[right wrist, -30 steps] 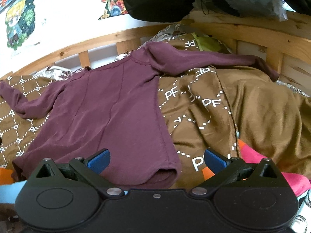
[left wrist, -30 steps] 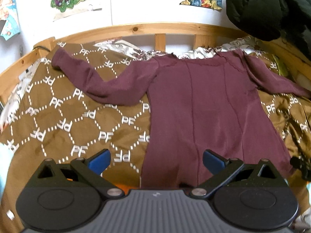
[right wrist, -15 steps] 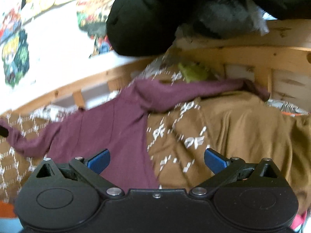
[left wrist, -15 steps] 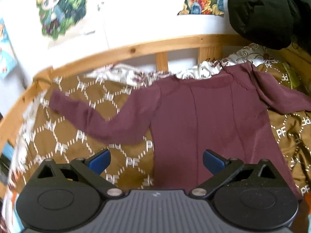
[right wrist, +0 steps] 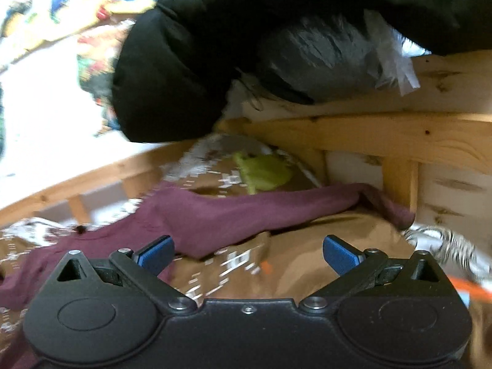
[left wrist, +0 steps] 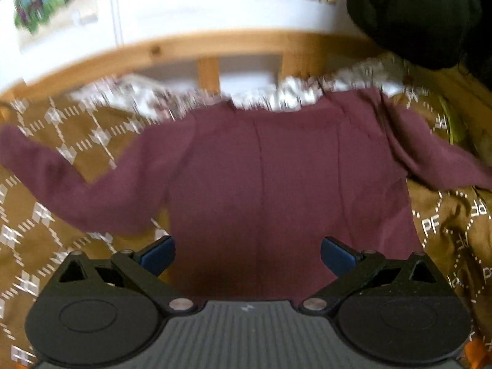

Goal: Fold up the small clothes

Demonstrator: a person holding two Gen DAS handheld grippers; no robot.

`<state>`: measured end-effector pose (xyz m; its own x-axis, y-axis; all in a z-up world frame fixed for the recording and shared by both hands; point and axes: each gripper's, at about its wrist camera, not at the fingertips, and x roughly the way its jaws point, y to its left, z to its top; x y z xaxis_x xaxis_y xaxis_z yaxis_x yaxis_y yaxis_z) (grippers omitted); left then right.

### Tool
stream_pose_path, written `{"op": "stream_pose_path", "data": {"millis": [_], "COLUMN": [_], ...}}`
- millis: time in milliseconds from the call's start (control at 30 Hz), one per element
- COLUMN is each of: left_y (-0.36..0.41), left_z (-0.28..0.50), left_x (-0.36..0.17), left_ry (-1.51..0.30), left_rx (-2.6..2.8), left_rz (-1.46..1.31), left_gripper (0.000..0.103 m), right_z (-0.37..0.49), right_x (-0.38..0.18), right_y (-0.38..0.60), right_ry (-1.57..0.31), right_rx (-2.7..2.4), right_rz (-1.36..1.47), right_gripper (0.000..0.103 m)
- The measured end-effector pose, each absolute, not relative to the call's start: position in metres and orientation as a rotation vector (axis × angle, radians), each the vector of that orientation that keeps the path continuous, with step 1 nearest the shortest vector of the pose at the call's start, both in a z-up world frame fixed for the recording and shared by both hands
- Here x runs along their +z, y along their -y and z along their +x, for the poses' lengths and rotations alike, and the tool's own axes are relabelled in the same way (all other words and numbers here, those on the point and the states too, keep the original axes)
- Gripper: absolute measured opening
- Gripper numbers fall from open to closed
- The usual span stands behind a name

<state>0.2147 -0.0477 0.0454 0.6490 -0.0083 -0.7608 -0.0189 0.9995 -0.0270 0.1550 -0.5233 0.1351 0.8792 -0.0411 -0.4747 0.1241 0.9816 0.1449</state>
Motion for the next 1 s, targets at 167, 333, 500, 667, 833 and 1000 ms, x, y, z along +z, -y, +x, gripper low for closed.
{"op": "stream_pose_path", "data": {"millis": [167, 333, 500, 667, 833, 1000], "left_y": [0.043, 0.038, 0.02, -0.003, -0.018, -0.019], "left_z": [0.23, 0.234, 0.231, 0.228, 0.225, 0.222], "left_x": [0.016, 0.005, 0.005, 0.004, 0.005, 0.009], "left_ry": [-0.903, -0.854, -0.841, -0.837, -0.829, -0.798], "left_rx": [-0.031, -0.092, -0.108, -0.07, -0.073, -0.096], "left_rz": [-0.042, -0.013, 0.033, 0.025, -0.008, -0.022], "left_gripper": [0.103, 0.103, 0.103, 0.103, 0.103, 0.103], "right_z": [0.207, 0.251, 0.272, 0.271, 0.264, 0.256], "right_x": [0.12, 0.101, 0.088, 0.088, 0.104, 0.132], "right_y": [0.554, 0.578, 0.591, 0.592, 0.567, 0.528], "right_ry": [-0.525, -0.536, -0.489, -0.433, -0.351, -0.265], "right_rx": [-0.235, -0.387, -0.465, -0.528, -0.49, -0.354], "right_rz": [0.294, 0.38, 0.416, 0.404, 0.234, 0.042], "right_gripper": [0.102, 0.097, 0.085, 0.026, 0.005, 0.003]}}
